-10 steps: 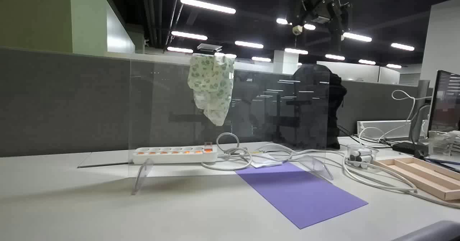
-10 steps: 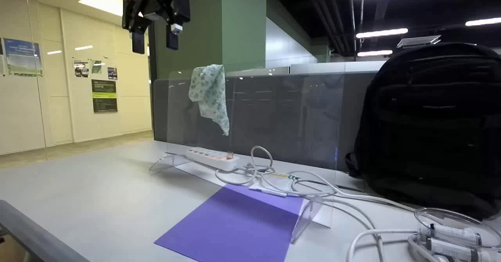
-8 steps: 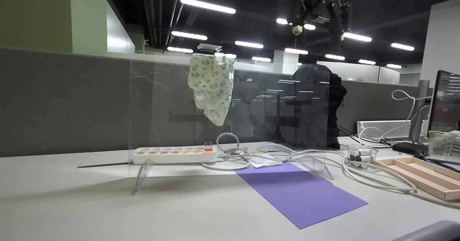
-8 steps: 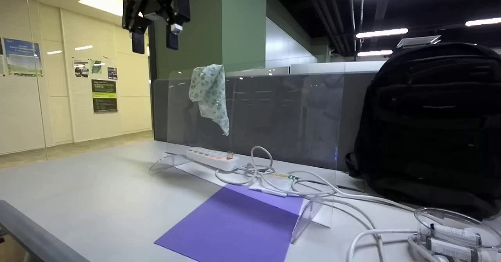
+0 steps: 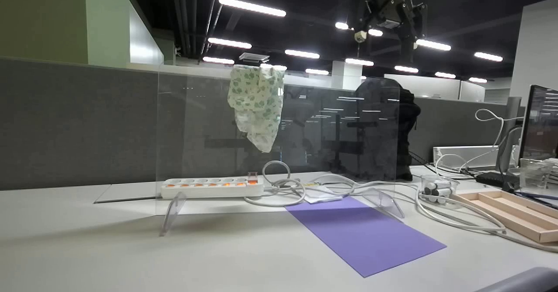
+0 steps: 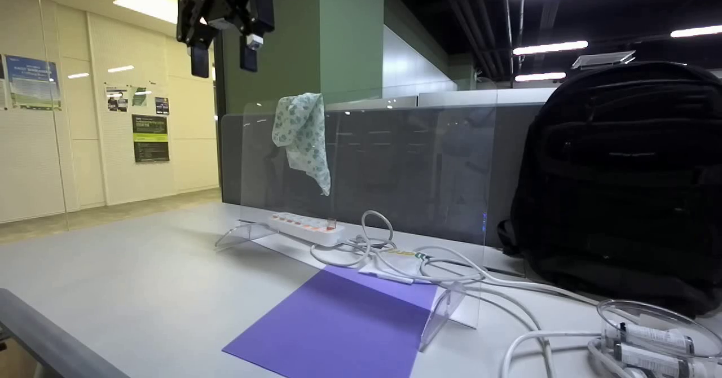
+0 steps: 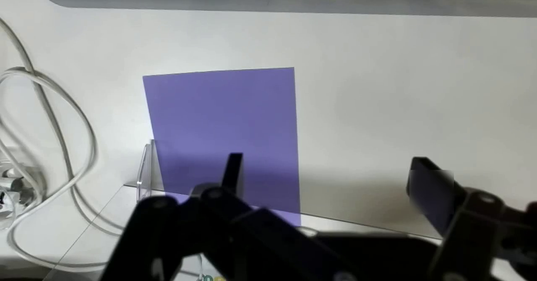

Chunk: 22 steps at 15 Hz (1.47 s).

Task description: Put the cloth on the table

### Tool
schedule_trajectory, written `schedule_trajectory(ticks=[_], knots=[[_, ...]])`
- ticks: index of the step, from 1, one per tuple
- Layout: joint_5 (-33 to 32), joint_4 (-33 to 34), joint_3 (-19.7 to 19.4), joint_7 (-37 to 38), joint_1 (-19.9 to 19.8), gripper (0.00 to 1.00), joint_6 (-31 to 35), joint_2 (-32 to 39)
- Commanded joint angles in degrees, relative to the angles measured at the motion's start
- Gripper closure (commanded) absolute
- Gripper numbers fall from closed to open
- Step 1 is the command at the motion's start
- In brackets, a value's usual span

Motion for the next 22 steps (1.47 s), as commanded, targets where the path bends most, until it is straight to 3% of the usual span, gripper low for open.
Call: schedule_trajectory(ticks=[1, 5, 10, 16, 22], knots=[[-0.27, -0.51, 1.56, 7.32, -2.00, 0.00, 6.62, 0.33], [-1.12, -0.07, 4.39, 15.25, -3.92, 0.00, 20.60, 3.89], [-6.20, 3.72, 8.74, 21.91, -7.11, 0.00, 36.54, 13.48], [-11.47, 9.64, 9.69, 20.51, -6.08, 0.00, 43.45, 22.41], [-8.76, 13.15, 9.18, 17.73, -0.72, 0.00, 47.19, 27.66]])
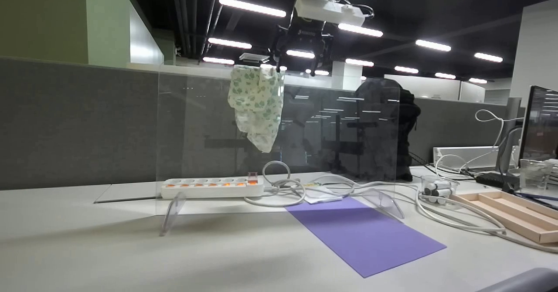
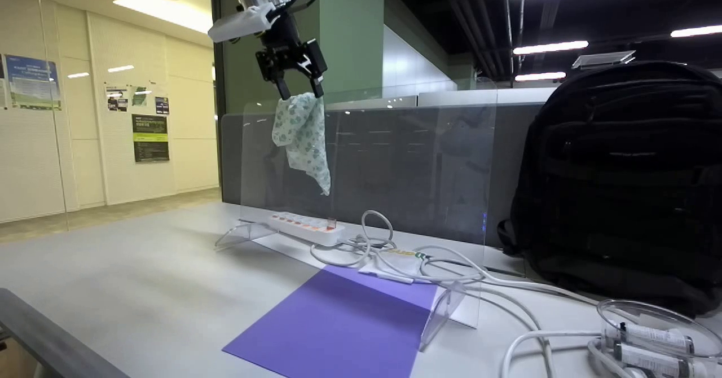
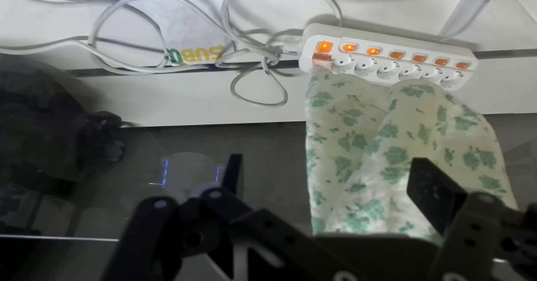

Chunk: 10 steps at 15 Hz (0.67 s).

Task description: Put the cloth on the table

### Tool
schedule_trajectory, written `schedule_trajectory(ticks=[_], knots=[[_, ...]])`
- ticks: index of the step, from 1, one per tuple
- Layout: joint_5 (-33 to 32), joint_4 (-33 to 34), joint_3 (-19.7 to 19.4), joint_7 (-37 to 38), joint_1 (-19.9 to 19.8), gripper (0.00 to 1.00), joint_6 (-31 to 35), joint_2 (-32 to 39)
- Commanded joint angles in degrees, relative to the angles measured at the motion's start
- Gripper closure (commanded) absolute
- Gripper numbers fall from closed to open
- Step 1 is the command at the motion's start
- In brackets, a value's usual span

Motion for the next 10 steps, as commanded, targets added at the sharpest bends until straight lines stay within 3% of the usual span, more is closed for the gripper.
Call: schedule_trajectory(ticks=[1, 7, 8, 9, 10], knots=[[0.87, 3.15, -0.47, -0.82, 2.98, 0.00, 1.54, 3.55], [-0.82, 5.37, -0.22, 0.64, 2.85, 0.00, 3.64, 7.54], [-0.98, 5.74, -0.24, 0.77, 2.80, 0.04, 4.10, 8.06], [-0.48, 6.08, -0.22, 0.38, 2.88, 0.27, 4.63, 8.58], [-0.27, 6.34, -0.21, 0.29, 2.92, 0.28, 4.92, 8.98]])
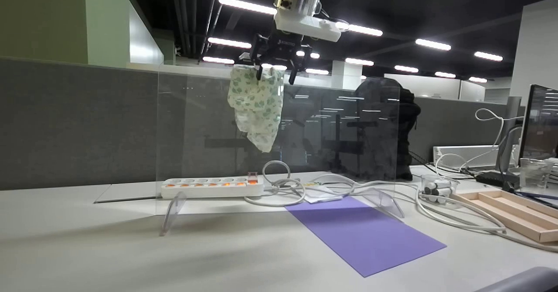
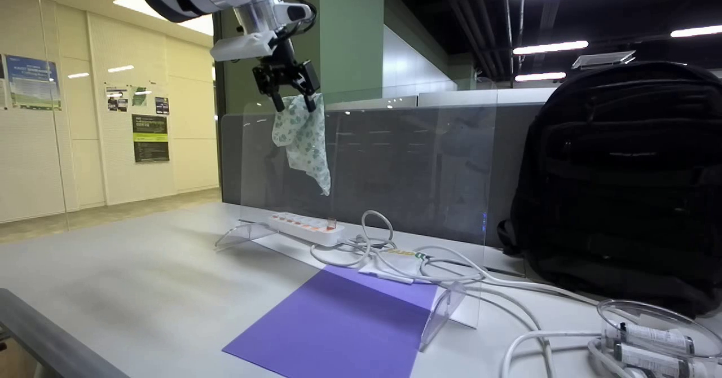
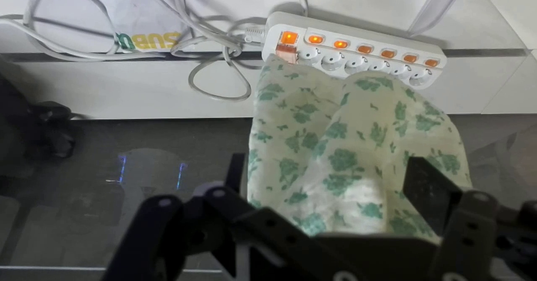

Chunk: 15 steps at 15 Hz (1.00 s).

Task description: Put the cloth on the table

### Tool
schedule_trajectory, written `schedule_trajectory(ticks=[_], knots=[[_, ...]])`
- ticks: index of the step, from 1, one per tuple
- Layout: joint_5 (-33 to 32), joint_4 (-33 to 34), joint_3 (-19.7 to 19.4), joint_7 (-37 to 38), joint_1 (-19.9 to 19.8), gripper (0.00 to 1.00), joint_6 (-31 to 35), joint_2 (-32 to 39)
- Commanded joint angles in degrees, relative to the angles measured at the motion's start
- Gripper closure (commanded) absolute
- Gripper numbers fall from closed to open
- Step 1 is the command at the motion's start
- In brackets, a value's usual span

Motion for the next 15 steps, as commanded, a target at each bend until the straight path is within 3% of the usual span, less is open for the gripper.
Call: schedule_trajectory(ticks=[1, 10, 11, 15], knots=[[-0.03, 2.61, 0.19, 0.63, 0.12, 0.31, 0.78, 2.07], [2.71, 2.70, 0.62, -1.15, 0.41, 0.94, 0.42, 2.07], [3.91, 2.56, -1.16, -2.04, 2.29, 0.98, -0.15, 1.93], [7.11, 1.31, -1.44, -4.38, 3.71, 1.00, -3.96, 1.45]])
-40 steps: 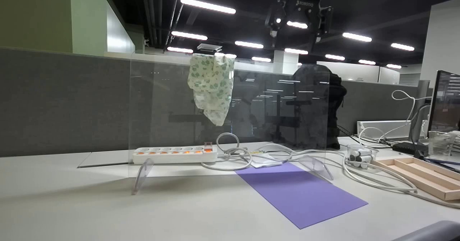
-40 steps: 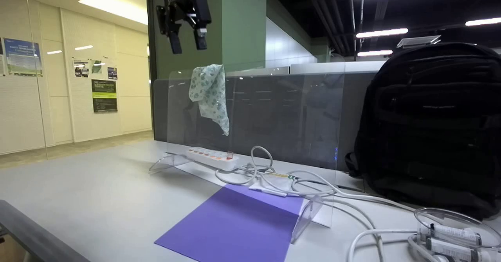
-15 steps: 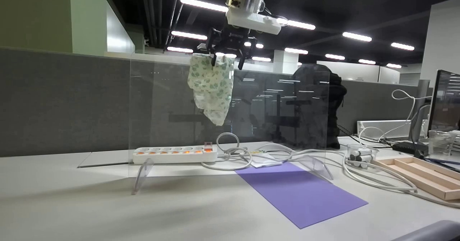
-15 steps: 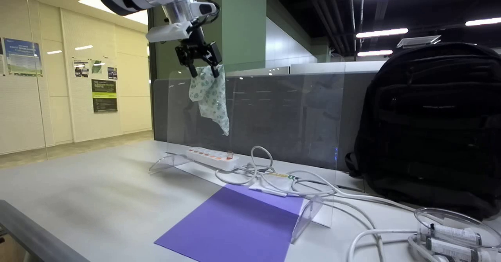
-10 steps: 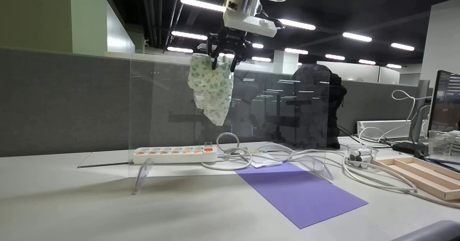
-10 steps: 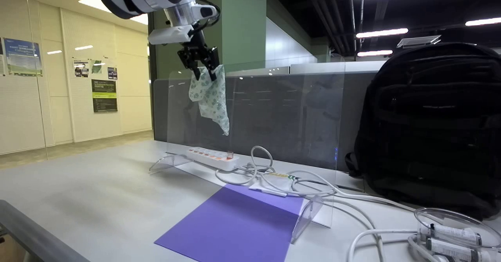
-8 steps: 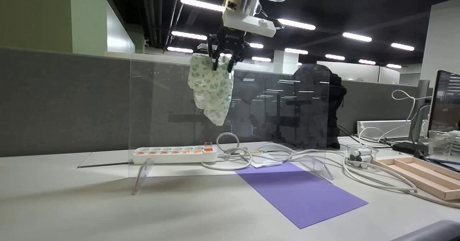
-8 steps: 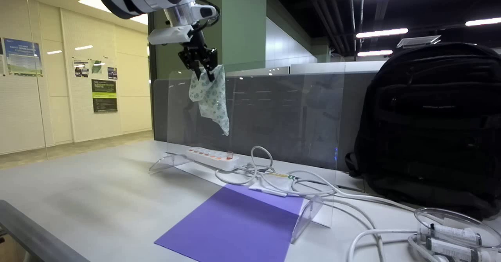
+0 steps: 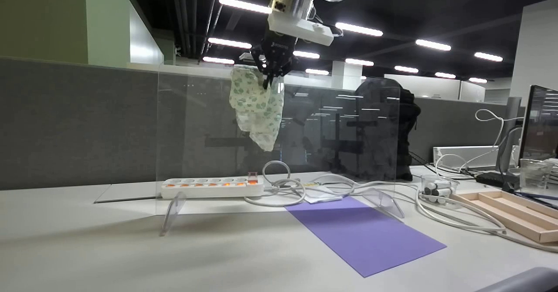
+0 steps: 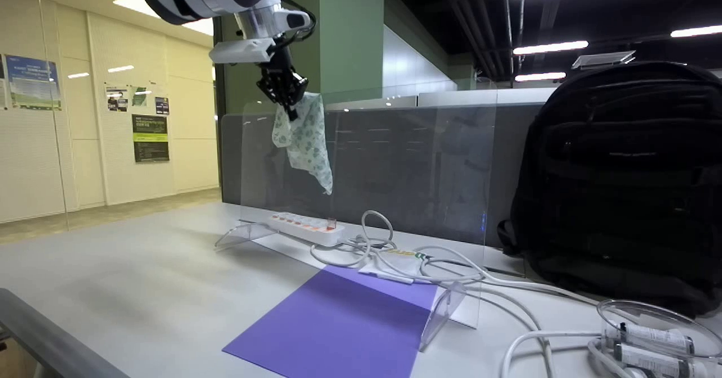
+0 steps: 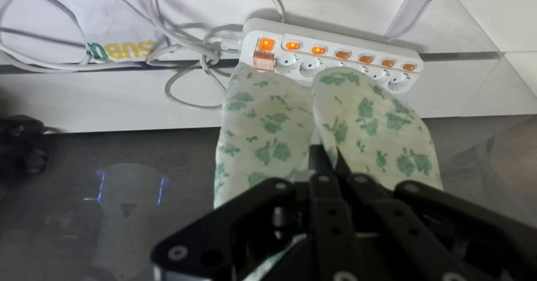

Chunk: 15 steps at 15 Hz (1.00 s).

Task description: Put the cloth on the table

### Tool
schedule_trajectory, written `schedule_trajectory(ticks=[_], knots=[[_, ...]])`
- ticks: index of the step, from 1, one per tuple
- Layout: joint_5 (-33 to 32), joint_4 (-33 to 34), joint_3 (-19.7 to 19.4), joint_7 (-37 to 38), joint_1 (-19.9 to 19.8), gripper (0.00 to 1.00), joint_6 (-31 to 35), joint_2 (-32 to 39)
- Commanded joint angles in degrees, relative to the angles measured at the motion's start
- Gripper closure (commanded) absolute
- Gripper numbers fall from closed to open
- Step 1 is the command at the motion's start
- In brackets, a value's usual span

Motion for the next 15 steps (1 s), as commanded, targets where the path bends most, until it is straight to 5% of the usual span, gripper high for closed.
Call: schedule_trajectory(ticks=[1, 9, 15], knots=[[1.85, -0.81, -0.95, -1.56, 2.16, 1.00, -4.80, -0.54], [1.62, -7.43, -0.74, -0.30, 4.36, 1.00, -16.77, -0.50], [1.65, -9.88, -2.89, 2.55, 3.05, 1.00, -19.61, 0.08]])
